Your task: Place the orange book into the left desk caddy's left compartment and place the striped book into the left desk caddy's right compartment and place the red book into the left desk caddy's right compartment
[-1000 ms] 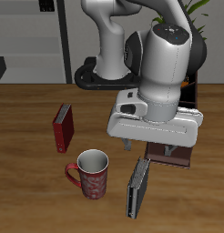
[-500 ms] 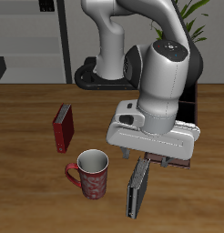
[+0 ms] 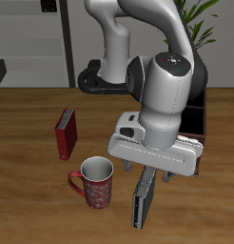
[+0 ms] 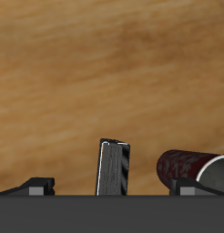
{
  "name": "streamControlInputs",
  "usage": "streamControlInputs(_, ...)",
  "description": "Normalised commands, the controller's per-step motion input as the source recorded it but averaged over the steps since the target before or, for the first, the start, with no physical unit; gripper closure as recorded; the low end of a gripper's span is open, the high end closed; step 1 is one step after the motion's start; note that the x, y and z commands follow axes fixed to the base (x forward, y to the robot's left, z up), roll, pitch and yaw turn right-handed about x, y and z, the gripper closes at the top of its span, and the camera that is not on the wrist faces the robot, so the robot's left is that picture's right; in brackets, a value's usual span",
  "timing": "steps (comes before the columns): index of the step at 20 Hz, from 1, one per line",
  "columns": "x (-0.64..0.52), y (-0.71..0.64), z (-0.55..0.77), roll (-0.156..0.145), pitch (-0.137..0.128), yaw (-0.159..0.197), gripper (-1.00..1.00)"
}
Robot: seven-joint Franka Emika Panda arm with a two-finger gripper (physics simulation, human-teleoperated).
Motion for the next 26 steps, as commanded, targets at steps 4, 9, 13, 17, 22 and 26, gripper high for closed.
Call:
streamControlInputs(4, -0.05, -0.01, -0.23, 0.011, 0.0, -0.015, -1.0)
streamControlInputs(9, -0.06, 0.05, -0.22, 0.014, 0.008, -0.013, -1.0)
streamControlInputs(13, -0.04, -0.03, -0.22, -0.011, 0.022, -0.035, -1.0)
streamControlInputs(17, 0.0, 0.0, -0.24, 0.007, 0.029, -0.017, -1.0)
streamControlInputs(22, -0.02, -0.07, -0.17, -0.01, 0.019, -0.02, -1.0)
streamControlInputs(26, 0.0, -0.02, -0.22, -0.019, 0.041, -0.025, -1.0)
